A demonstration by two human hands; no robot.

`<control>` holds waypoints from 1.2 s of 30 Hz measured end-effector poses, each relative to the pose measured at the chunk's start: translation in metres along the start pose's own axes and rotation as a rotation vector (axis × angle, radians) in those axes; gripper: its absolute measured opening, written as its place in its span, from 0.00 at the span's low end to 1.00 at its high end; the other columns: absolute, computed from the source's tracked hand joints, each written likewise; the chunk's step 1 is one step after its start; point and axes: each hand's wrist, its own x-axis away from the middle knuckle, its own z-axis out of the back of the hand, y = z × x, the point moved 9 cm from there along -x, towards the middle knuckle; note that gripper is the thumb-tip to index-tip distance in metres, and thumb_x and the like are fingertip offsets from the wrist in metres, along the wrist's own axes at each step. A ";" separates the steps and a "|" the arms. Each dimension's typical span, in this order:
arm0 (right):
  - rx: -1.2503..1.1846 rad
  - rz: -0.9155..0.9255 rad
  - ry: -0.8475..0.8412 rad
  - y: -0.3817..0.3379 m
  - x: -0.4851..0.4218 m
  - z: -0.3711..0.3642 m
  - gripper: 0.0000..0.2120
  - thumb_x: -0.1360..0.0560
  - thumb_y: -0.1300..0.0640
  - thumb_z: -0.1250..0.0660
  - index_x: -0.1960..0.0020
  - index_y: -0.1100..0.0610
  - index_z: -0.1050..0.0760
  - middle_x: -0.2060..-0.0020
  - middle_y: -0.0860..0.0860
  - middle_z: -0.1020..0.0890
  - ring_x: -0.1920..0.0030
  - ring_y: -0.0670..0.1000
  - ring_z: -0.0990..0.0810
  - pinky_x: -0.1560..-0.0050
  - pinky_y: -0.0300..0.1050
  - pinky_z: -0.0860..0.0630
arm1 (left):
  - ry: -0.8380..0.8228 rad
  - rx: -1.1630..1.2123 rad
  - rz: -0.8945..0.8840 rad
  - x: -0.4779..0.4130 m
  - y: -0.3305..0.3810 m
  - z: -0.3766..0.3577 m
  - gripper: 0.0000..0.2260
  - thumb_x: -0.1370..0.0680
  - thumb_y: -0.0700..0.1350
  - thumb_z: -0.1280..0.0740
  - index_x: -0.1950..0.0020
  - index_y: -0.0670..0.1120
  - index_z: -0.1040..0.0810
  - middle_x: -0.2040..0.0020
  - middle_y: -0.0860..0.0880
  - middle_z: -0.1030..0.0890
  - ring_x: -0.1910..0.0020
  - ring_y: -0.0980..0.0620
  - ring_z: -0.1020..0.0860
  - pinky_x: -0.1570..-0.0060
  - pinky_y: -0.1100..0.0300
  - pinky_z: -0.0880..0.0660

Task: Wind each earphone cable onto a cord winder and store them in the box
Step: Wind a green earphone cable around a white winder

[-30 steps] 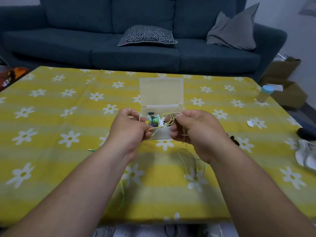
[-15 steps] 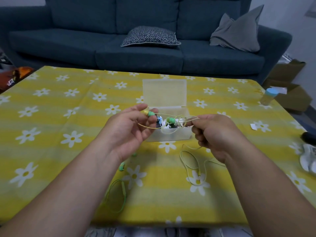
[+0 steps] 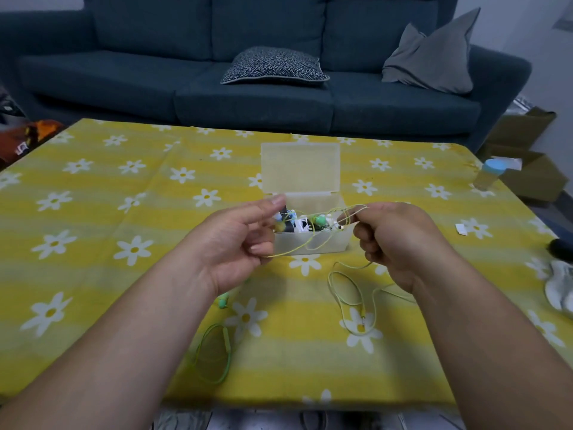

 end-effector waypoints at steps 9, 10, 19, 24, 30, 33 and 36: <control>-0.086 0.012 -0.020 -0.004 0.000 -0.001 0.14 0.22 0.63 0.41 0.59 0.60 0.18 0.75 0.50 0.33 0.74 0.49 0.40 0.71 0.42 0.43 | -0.016 -0.410 0.039 -0.004 -0.016 0.001 0.04 0.22 0.37 0.32 0.57 0.43 0.23 0.64 0.48 0.25 0.74 0.56 0.39 0.80 0.67 0.41; -0.078 0.010 -0.024 -0.004 0.000 -0.001 0.14 0.22 0.63 0.41 0.59 0.60 0.18 0.75 0.50 0.33 0.74 0.50 0.40 0.71 0.42 0.43 | -0.026 -0.413 0.035 -0.005 -0.016 0.000 0.05 0.21 0.38 0.33 0.57 0.44 0.23 0.62 0.47 0.25 0.74 0.56 0.38 0.79 0.67 0.41; 0.027 0.020 -0.008 -0.004 -0.001 0.005 0.15 0.23 0.64 0.42 0.62 0.58 0.19 0.74 0.50 0.36 0.73 0.49 0.42 0.69 0.44 0.47 | 0.012 -0.033 0.065 -0.004 -0.012 0.001 0.12 0.23 0.52 0.33 0.48 0.45 0.25 0.71 0.51 0.29 0.76 0.56 0.35 0.80 0.68 0.38; 0.028 0.032 -0.039 -0.006 0.001 0.005 0.15 0.23 0.64 0.41 0.61 0.60 0.18 0.73 0.51 0.35 0.72 0.50 0.42 0.68 0.45 0.46 | 0.040 0.177 0.143 -0.003 -0.010 0.004 0.27 0.32 0.61 0.29 0.42 0.44 0.28 0.72 0.53 0.37 0.78 0.57 0.39 0.82 0.69 0.42; -0.130 0.092 -0.156 -0.016 0.008 -0.009 0.15 0.20 0.65 0.42 0.59 0.63 0.18 0.74 0.52 0.34 0.70 0.51 0.41 0.67 0.46 0.45 | 0.210 -0.170 0.147 0.000 -0.020 0.017 0.13 0.22 0.51 0.31 0.50 0.42 0.29 0.59 0.40 0.24 0.77 0.50 0.27 0.82 0.66 0.31; -0.167 0.093 -0.190 -0.016 0.009 -0.012 0.18 0.20 0.65 0.43 0.62 0.61 0.19 0.74 0.52 0.33 0.70 0.51 0.40 0.66 0.47 0.45 | 0.244 -0.283 0.130 0.003 -0.019 0.018 0.10 0.20 0.50 0.33 0.47 0.45 0.28 0.46 0.39 0.25 0.76 0.46 0.20 0.80 0.64 0.26; -0.181 0.091 -0.220 -0.016 0.009 -0.014 0.18 0.19 0.64 0.43 0.63 0.61 0.19 0.73 0.52 0.32 0.70 0.51 0.39 0.66 0.47 0.44 | 0.228 -0.516 0.007 0.004 -0.009 0.016 0.10 0.18 0.53 0.37 0.43 0.49 0.25 0.43 0.43 0.24 0.72 0.49 0.19 0.78 0.64 0.28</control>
